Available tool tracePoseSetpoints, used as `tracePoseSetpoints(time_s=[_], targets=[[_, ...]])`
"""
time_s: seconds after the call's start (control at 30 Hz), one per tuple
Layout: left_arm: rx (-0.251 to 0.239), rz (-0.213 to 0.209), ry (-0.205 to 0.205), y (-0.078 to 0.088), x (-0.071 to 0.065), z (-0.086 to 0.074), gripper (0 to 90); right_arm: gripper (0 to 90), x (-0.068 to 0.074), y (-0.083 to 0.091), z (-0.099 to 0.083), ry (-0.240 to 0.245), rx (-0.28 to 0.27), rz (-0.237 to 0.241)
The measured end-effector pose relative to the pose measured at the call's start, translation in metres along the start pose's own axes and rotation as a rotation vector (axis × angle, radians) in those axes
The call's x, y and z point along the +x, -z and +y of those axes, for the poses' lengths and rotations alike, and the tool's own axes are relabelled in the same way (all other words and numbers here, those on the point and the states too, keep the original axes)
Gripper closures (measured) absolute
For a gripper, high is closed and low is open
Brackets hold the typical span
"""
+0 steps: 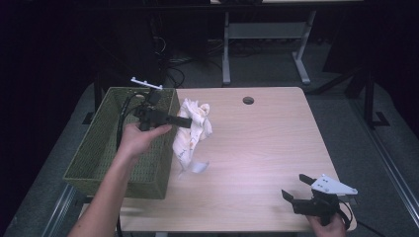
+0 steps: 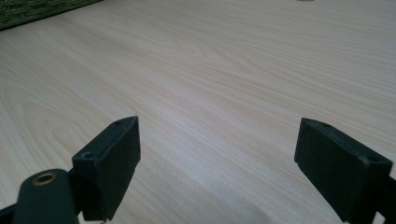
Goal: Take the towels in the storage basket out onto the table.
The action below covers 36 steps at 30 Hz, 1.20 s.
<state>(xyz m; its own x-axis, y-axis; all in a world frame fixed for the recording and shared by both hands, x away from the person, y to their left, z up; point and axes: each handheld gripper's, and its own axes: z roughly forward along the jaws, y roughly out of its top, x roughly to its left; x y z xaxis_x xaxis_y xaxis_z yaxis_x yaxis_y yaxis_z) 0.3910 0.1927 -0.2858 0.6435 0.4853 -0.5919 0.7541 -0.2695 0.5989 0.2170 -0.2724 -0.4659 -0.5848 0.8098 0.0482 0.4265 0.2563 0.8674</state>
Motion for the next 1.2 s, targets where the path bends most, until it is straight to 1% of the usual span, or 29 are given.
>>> tracePoseSetpoints(time_s=[0.13, 0.17, 0.2, 0.3, 0.33, 0.37, 0.4, 0.5, 0.6, 0.67, 0.7, 0.77, 0.87, 0.93, 1.0, 1.1, 1.2], targets=[[0.007, 0.009, 0.000, -0.018, -0.005, 0.003, 76.9, 13.9, 0.000, 0.000, 0.000, 0.002, 0.001, 0.001], [0.014, 0.004, -0.002, -0.023, -0.005, 0.003, 76.9, 13.9, 0.000, 0.000, 0.000, 0.002, 0.000, 0.001], [0.017, 0.007, 0.002, -0.028, -0.005, 0.004, 76.8, 13.9, 0.000, 0.001, 0.000, 0.001, -0.002, 0.001], [0.032, 0.017, -0.005, -0.045, -0.007, 0.004, 76.7, 13.9, 0.000, 0.001, 0.000, -0.001, -0.003, 0.000], [0.043, 0.025, -0.016, -0.050, -0.007, 0.005, 76.5, 13.9, 0.000, 0.001, 0.000, -0.002, -0.004, 0.000], [0.046, 0.043, -0.020, -0.057, -0.007, 0.005, 76.3, 13.9, 0.000, 0.002, 0.000, -0.004, -0.006, 0.001], [0.056, 0.047, -0.025, -0.062, -0.007, 0.005, 76.2, 13.9, 0.000, 0.002, 0.000, -0.006, -0.008, 0.003], [0.061, 0.051, -0.021, -0.077, -0.007, 0.006, 76.3, 13.9, -0.001, 0.002, 0.000, -0.003, -0.009, 0.002], [0.071, 0.039, -0.022, -0.093, -0.008, 0.006, 76.5, 13.9, -0.001, 0.002, 0.000, 0.003, -0.006, 0.001], [0.080, 0.053, -0.033, -0.104, -0.009, 0.007, 76.4, 13.9, 0.000, 0.001, 0.000, 0.007, 0.001, 0.001], [0.080, 0.054, -0.030, -0.109, -0.010, 0.007, 76.5, 13.9, 0.000, 0.001, 0.000, 0.013, 0.002, 0.000], [0.092, 0.058, -0.046, -0.119, -0.011, 0.008, 76.4, 13.9, 0.000, 0.000, 0.000, 0.013, 0.002, 0.001], [0.113, 0.064, -0.055, -0.130, -0.012, 0.008, 76.4, 13.9, 0.000, 0.001, 0.000, 0.006, -0.002, 0.004], [0.122, 0.094, -0.070, -0.137, -0.013, 0.008, 76.4, 13.9, 0.000, 0.001, 0.000, 0.005, -0.002, 0.006], [0.131, 0.112, -0.078, -0.141, -0.012, 0.008, 76.4, 13.9, 0.000, 0.001, -0.001, 0.009, -0.003, 0.008], [0.150, 0.159, -0.090, -0.148, -0.010, 0.009, 76.4, 13.9, 0.000, 0.000, -0.001, 0.007, 0.003, 0.008], [0.150, 0.198, -0.094, -0.154, -0.008, 0.008, 75.9, 13.8, -0.001, 0.001, -0.001, 0.004, -0.004, 0.008]])
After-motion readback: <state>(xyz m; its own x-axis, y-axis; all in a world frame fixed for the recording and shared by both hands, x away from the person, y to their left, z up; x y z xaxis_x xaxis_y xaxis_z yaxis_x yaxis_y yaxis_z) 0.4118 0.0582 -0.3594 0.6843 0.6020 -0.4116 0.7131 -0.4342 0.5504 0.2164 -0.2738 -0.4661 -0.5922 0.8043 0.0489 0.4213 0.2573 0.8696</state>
